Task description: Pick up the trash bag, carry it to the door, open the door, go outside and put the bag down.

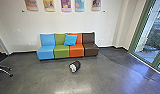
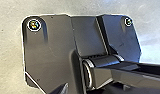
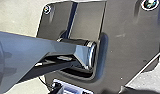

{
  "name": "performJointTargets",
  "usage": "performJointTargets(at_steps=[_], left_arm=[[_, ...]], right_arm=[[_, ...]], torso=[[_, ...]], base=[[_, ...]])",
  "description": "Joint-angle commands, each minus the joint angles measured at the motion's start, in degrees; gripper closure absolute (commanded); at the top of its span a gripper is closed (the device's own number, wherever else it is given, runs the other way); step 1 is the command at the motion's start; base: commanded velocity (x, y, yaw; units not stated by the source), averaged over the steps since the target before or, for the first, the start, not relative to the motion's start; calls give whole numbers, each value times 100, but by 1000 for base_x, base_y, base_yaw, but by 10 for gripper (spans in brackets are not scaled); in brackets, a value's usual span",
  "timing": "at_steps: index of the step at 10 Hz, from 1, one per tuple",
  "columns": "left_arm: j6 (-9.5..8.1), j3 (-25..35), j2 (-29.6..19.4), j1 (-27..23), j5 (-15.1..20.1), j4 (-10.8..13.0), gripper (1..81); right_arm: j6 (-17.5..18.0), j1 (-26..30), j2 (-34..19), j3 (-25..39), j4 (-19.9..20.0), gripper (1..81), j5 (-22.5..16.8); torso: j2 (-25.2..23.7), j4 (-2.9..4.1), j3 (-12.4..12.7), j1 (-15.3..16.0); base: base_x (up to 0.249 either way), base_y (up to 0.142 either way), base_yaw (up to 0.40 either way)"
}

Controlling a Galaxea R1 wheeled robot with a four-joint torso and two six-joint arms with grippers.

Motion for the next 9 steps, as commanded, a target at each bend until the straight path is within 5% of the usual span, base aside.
performJointTargets(at_steps=[1,9], left_arm=[[40,32,-8,-202,252,52,10],[40,32,0,-202,252,52,10]], right_arm=[[-28,130,15,43,-83,10,-425],[-28,139,15,43,-109,10,-425]], torso=[[-3,0,0,0],[-3,0,0,0]], base=[[126,0,0],[126,0,0]])
